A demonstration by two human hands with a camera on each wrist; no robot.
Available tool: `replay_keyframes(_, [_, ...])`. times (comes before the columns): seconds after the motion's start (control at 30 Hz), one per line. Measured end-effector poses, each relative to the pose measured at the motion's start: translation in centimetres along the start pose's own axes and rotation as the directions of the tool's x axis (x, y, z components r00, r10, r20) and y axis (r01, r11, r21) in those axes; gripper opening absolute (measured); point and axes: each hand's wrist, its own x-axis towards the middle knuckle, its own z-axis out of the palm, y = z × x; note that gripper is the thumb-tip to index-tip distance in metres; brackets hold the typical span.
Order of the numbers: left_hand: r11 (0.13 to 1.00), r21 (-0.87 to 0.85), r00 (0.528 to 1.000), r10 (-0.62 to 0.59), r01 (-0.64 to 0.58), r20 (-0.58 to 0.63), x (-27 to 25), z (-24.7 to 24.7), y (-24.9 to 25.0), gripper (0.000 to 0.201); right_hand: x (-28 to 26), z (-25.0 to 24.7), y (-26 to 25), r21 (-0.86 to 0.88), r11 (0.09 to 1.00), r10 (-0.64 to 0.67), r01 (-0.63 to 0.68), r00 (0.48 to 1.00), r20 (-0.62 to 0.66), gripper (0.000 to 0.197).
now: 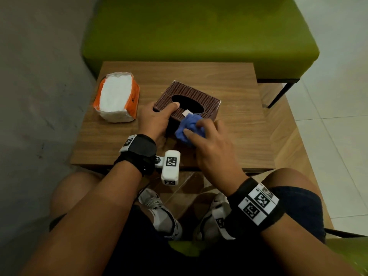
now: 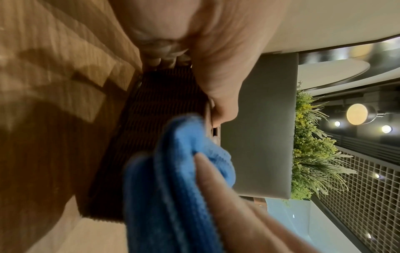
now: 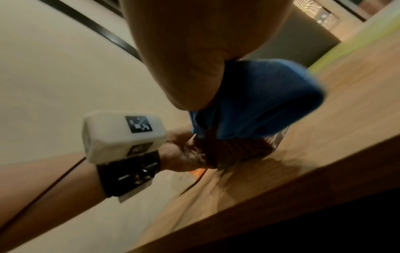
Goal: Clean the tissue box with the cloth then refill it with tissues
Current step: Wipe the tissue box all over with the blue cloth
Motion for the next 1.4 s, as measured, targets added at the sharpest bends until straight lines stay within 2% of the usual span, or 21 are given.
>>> replay_keyframes(0.13, [0.999, -0.037, 0.999, -0.035, 0.035, -0.002, 0.1, 0.5, 0.5, 0.028, 0.9, -0.1, 0.1, 0.152, 0.983, 0.115, -0.101, 0.99, -0.085, 0.034])
replay_keyframes(0.27, [0.999, -0.034, 0.999, -0.027, 0.028, 0.031, 0.5, 0.5, 0.4, 0.035, 0.4, -0.5, -0.5, 0.159, 0.987, -0.024, 0.023, 1.0, 0.004, 0.043])
replay_keyframes(0.37, [0.999, 0.005, 0.997, -0.044, 0.044, 0.058, 1.0, 0.1, 0.4, 0.031, 1.5, -0.7, 2.1, 0.125, 0.989, 0.084, -0.074, 0.994, -0.069, 0.043])
replay_keyframes(0.43, [0.999, 0.001, 0.998, -0.046, 0.046, 0.054, 1.1, 0.0, 0.5, 0.033, 1.9, -0.6, 1.7, 0.09, 0.991, 0.11, -0.103, 0.991, -0.081, 0.04])
replay_keyframes(0.57, [0.998, -0.025, 0.997, -0.057, 0.058, 0.059, 0.7, 0.2, 0.7, 0.024, 0.7, -0.8, 0.8, 0.071, 0.997, -0.045, 0.044, 0.999, 0.008, 0.041])
replay_keyframes(0.67, [0.996, -0.05, 0.996, -0.068, 0.07, 0.052, 0.7, 0.3, 0.9, 0.029, 2.0, -0.7, 2.5, 0.077, 0.995, 0.069, -0.062, 0.993, -0.099, 0.038])
replay_keyframes(0.73, [0.996, -0.068, 0.997, -0.06, 0.063, 0.043, 0.6, 0.4, 0.9, 0.028, 1.9, -0.3, 1.3, 0.049, 0.993, 0.111, -0.106, 0.987, -0.115, 0.032])
replay_keyframes(0.8, [0.994, -0.093, 0.997, -0.058, 0.063, 0.05, 0.3, 0.5, 0.9, 0.022, 0.7, 0.3, -0.7, 0.037, 0.999, 0.014, -0.012, 0.999, -0.048, 0.029])
replay_keyframes(0.87, [0.994, -0.094, 0.997, -0.05, 0.055, 0.057, 0.1, 0.4, 1.1, 0.022, 0.3, 0.2, -0.4, 0.064, 0.995, -0.072, 0.074, 0.997, -0.025, 0.033])
replay_keyframes(0.9, [0.994, -0.089, 0.997, -0.053, 0.058, 0.061, 0.2, 0.4, 1.1, 0.025, 0.6, 0.1, 0.3, 0.081, 0.996, -0.041, 0.045, 0.998, -0.051, 0.035])
replay_keyframes(1.0, [0.995, -0.075, 0.996, -0.06, 0.065, 0.065, 0.7, 0.5, 1.0, 0.03, 1.6, 0.1, 0.9, 0.104, 0.984, 0.16, -0.146, 0.977, -0.142, 0.037])
replay_keyframes(1.03, [0.994, -0.083, 0.996, -0.062, 0.067, 0.059, 0.5, 0.6, 1.2, 0.031, 1.3, 0.3, 0.1, 0.075, 0.985, 0.167, -0.158, 0.977, -0.135, 0.036])
replay_keyframes(1.1, [0.992, -0.107, 0.997, -0.057, 0.062, 0.046, 0.2, 0.6, 1.3, 0.029, 0.0, 0.9, -1.4, 0.005, 0.999, 0.036, -0.036, 0.997, -0.064, 0.034])
replay_keyframes(1.17, [0.993, -0.1, 0.997, -0.054, 0.059, 0.053, 0.0, 0.6, 1.3, 0.027, -0.5, 0.8, -0.4, -0.005, 0.997, -0.08, 0.08, 0.996, -0.029, 0.033])
replay_keyframes(1.2, [0.994, -0.088, 0.997, -0.056, 0.061, 0.058, 0.1, 0.5, 1.2, 0.027, -0.1, 0.6, 0.5, 0.01, 0.999, -0.052, 0.053, 0.997, -0.056, 0.032])
replay_keyframes(1.3, [0.994, -0.082, 0.996, -0.065, 0.07, 0.065, 0.4, 0.2, 1.2, 0.028, 1.4, 0.3, 1.1, 0.079, 0.986, 0.159, -0.148, 0.974, -0.162, 0.033])
replay_keyframes(1.33, [0.994, -0.091, 0.996, -0.063, 0.069, 0.069, 0.4, 0.2, 1.2, 0.025, 1.3, 0.4, 0.3, 0.06, 0.989, 0.141, -0.133, 0.979, -0.146, 0.032])
replay_keyframes(1.4, [0.995, -0.084, 0.994, -0.05, 0.058, 0.097, 0.3, 0.3, 1.4, 0.012, 0.3, 0.9, -1.1, 0.017, 0.999, -0.026, 0.027, 0.997, -0.074, 0.03])
